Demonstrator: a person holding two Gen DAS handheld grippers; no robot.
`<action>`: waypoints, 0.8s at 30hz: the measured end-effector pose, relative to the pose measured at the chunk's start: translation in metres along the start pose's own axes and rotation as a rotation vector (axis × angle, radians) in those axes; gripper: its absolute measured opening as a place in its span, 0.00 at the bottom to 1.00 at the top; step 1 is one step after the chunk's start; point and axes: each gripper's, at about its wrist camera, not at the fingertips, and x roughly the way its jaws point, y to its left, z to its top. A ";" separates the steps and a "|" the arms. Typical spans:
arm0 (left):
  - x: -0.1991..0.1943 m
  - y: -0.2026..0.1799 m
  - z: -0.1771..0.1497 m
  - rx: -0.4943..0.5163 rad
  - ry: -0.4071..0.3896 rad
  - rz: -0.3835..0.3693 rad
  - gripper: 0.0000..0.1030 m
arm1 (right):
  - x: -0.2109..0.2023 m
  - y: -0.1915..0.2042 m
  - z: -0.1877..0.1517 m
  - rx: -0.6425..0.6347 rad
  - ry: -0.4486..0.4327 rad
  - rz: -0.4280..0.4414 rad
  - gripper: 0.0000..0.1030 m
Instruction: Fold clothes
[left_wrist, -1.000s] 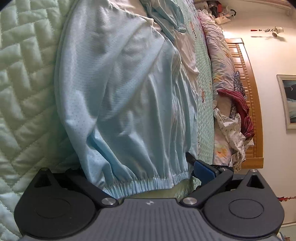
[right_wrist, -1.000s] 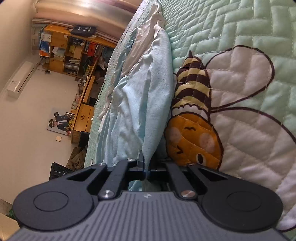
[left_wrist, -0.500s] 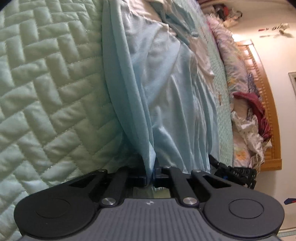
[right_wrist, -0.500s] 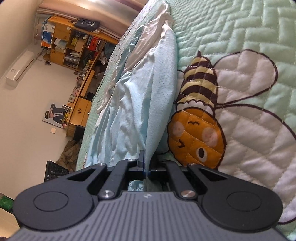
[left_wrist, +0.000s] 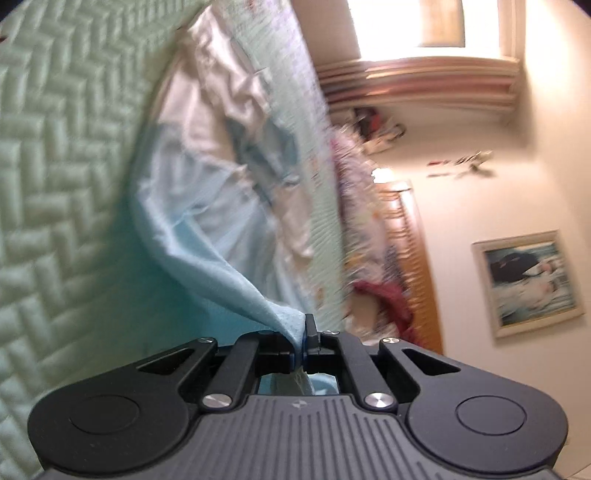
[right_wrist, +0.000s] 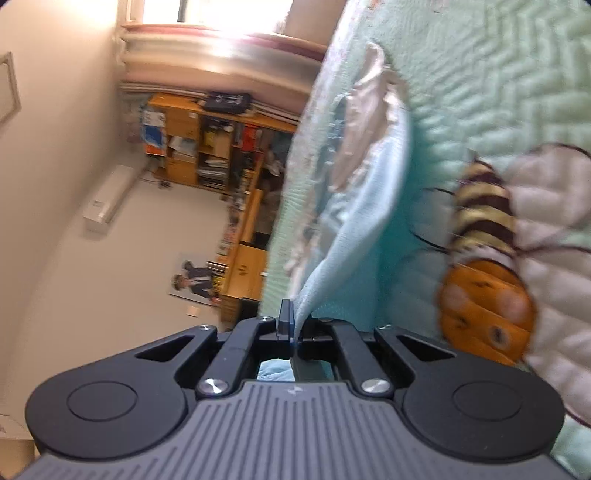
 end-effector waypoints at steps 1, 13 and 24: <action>0.002 -0.004 0.002 -0.002 -0.008 -0.016 0.03 | 0.003 0.004 0.005 0.001 -0.005 0.011 0.02; 0.022 -0.047 0.098 -0.023 -0.163 -0.177 0.03 | 0.062 0.042 0.095 0.033 -0.097 0.171 0.02; 0.141 0.012 0.271 -0.144 -0.212 0.117 0.12 | 0.213 -0.023 0.215 0.136 -0.180 -0.038 0.03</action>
